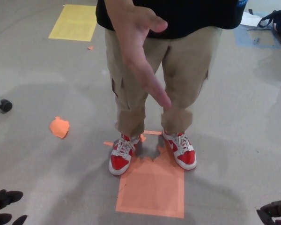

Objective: The robot extends its right arm to grab a person's hand and shakes it

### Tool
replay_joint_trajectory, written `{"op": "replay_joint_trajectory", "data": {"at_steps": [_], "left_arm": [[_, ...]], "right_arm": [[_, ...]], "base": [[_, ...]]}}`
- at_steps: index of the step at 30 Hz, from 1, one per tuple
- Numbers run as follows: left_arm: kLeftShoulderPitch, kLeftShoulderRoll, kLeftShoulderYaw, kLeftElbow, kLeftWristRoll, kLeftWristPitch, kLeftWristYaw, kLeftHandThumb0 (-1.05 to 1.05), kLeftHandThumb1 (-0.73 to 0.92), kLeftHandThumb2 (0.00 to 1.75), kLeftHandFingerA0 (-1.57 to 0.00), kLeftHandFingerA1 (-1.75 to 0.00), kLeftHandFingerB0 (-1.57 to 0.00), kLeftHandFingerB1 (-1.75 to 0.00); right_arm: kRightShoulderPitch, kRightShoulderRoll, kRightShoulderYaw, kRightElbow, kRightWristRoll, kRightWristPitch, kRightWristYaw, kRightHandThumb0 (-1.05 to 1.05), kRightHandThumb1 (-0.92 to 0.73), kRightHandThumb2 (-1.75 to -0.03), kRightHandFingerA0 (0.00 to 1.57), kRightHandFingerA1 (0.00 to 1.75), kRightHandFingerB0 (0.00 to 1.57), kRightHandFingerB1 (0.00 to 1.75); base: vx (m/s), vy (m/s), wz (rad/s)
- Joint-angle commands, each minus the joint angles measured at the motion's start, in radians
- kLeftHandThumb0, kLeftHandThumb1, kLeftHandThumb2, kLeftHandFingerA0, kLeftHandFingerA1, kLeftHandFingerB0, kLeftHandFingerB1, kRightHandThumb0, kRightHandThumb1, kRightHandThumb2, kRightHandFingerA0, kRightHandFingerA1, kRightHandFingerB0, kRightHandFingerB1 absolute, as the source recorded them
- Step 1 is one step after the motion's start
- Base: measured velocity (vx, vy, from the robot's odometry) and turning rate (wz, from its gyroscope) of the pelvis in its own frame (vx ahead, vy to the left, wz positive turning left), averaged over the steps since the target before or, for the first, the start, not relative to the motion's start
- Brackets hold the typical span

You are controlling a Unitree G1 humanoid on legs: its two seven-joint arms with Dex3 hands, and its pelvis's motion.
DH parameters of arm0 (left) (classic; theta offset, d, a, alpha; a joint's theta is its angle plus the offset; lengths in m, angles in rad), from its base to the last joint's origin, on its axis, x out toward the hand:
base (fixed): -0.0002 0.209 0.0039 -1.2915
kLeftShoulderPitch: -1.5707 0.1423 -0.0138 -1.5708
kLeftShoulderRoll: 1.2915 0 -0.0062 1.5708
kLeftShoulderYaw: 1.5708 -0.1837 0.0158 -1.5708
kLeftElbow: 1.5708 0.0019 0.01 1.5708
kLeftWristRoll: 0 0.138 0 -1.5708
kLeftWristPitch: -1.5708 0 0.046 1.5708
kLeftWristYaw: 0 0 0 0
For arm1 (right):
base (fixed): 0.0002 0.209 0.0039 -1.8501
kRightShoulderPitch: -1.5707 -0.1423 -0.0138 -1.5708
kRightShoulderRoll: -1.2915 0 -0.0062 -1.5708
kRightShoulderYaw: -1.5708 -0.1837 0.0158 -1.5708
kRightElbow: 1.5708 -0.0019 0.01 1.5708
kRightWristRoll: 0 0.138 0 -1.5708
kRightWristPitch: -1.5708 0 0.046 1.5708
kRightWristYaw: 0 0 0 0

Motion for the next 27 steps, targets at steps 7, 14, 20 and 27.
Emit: {"op": "replay_joint_trajectory", "data": {"at_steps": [7, 14, 20, 27], "left_arm": [[0.005, 0.006, 0.000, 0.013, 0.007, -0.030, 0.003, -0.47, 0.70, 0.73, -0.27, -0.43, -0.22, -0.39], [0.016, 0.009, 0.010, 0.025, -0.003, -0.042, -0.008, -0.46, 0.72, 0.73, -0.24, -0.42, -0.21, -0.39], [-0.018, 0.017, 0.001, 0.038, 0.015, -0.026, 0.009, -0.24, 0.61, 1.08, -0.11, -0.52, -0.09, -0.50], [-0.008, 0.026, 0.017, 0.028, -0.004, -0.042, -0.009, -0.46, 0.71, 0.72, -0.25, -0.42, -0.20, -0.39]], "right_arm": [[0.020, -0.017, 0.010, 0.000, -0.005, 0.002, -0.005, -0.78, -0.76, -1.11, 0.00, 0.24, 0.11, 0.25], [0.025, -0.010, 0.032, 0.000, -0.017, -0.004, -0.006, -0.77, -0.92, -0.73, 0.00, 0.21, 0.05, 0.23], [0.002, -0.008, 0.039, 0.000, -0.014, -0.001, -0.003, -0.73, -0.90, -0.69, 0.03, 0.26, 0.09, 0.25], [0.000, -0.003, 0.046, -0.003, -0.017, -0.019, 0.004, -0.72, -0.73, -1.03, 0.00, 0.33, 0.12, 0.29]], "base": [[0.00, 0.000, 0.00], [0.00, 0.000, 0.00], [0.00, 0.000, 0.00], [0.00, 0.000, 0.00]]}}
